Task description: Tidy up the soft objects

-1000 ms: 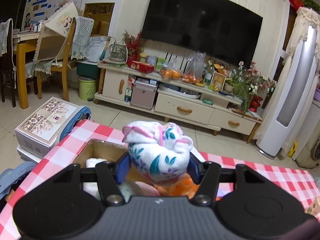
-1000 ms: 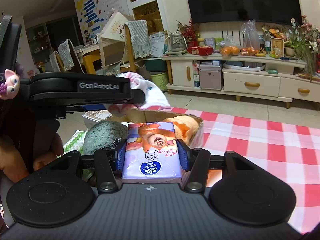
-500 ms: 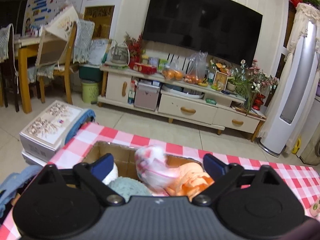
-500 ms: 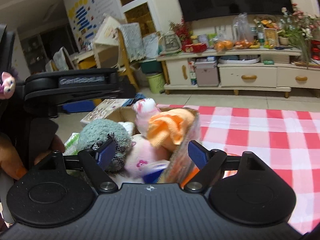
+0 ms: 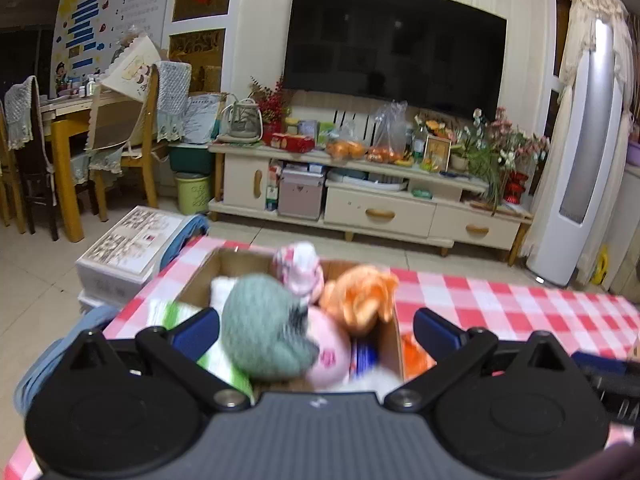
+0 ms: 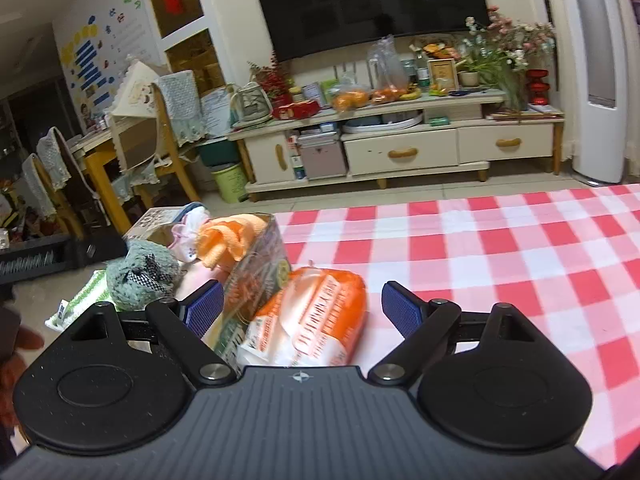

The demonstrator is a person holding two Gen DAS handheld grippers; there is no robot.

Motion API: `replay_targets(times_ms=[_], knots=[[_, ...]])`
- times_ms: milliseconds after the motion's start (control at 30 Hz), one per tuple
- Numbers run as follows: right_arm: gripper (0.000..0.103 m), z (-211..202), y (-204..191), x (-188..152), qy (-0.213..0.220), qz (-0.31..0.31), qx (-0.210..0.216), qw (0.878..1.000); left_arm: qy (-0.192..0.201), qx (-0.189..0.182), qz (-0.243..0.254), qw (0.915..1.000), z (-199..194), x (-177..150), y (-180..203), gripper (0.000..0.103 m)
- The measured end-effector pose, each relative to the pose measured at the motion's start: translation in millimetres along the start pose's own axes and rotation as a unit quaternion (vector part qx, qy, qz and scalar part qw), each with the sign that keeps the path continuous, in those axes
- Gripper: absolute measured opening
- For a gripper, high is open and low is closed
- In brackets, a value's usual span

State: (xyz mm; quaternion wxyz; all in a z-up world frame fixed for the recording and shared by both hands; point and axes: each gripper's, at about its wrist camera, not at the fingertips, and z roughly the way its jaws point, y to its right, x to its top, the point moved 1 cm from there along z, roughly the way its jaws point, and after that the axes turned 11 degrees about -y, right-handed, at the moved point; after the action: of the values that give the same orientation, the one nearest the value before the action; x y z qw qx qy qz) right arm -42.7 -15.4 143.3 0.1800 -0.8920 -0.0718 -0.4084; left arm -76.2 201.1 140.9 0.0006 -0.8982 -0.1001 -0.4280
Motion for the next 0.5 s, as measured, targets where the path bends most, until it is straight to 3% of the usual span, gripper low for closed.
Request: replay_targets(times_ms=[500], knots=[[0.103, -65.8, -3.7, -32.0, 0.005, -0.009, -0.035, 0.999, -0.008, -0.004, 0.008, 0.9999, -58.2, -52.0, 16.0, 0.102]])
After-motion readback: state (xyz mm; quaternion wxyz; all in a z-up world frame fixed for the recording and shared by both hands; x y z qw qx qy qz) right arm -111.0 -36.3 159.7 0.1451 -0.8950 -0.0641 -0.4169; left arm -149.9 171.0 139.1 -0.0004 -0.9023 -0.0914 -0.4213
